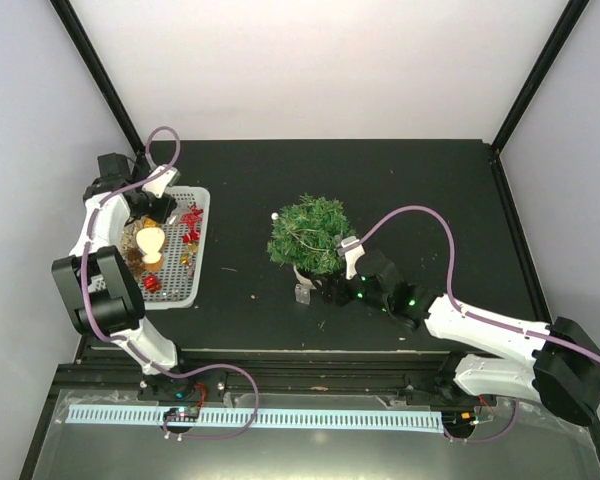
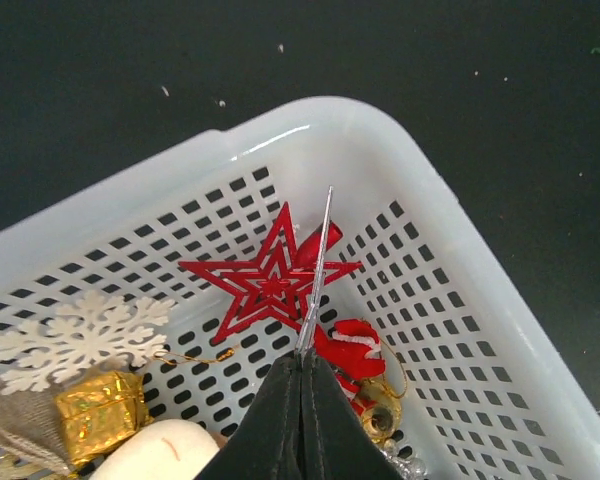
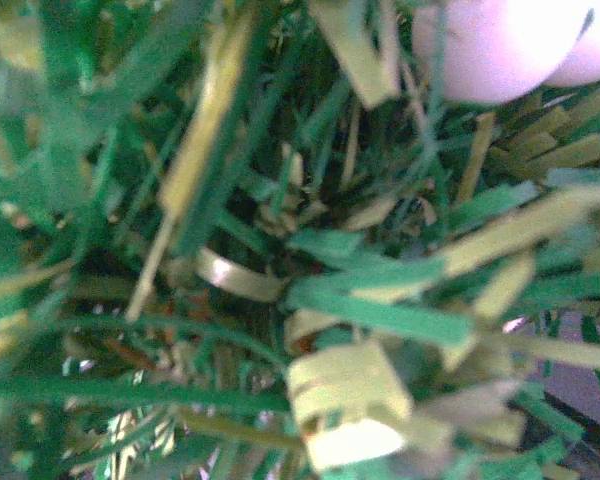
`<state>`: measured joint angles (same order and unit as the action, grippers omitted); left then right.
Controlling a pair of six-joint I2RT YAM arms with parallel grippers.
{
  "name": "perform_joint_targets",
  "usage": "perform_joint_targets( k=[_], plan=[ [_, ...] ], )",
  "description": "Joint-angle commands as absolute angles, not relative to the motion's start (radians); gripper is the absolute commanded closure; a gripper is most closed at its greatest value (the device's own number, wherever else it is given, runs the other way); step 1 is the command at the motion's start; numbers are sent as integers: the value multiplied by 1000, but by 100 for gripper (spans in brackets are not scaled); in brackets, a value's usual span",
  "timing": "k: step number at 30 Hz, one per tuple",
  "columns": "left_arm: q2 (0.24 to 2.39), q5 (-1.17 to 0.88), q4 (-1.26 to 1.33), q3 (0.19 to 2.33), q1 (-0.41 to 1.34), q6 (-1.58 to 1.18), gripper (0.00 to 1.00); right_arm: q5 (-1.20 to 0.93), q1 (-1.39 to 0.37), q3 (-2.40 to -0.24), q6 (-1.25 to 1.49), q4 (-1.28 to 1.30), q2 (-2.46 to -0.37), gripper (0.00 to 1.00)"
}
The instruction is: Decorate the small christmas tree
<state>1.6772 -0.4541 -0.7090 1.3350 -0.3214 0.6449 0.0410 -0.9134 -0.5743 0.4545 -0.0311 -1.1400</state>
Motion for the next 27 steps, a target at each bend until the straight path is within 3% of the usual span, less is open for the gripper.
perform_joint_targets(
  k=[1, 11, 27],
  plan=[
    [1621, -484, -705, 1322, -333, 672, 99, 29, -907, -569, 458, -38, -1131, 17],
    [1468, -614, -708, 1221, -377, 647, 98, 8, -908, -587, 432, -7, -1123, 17],
    [1117, -841, -766, 1093, -517, 604, 98, -83, -915, -627, 326, 132, -938, 20]
  ],
)
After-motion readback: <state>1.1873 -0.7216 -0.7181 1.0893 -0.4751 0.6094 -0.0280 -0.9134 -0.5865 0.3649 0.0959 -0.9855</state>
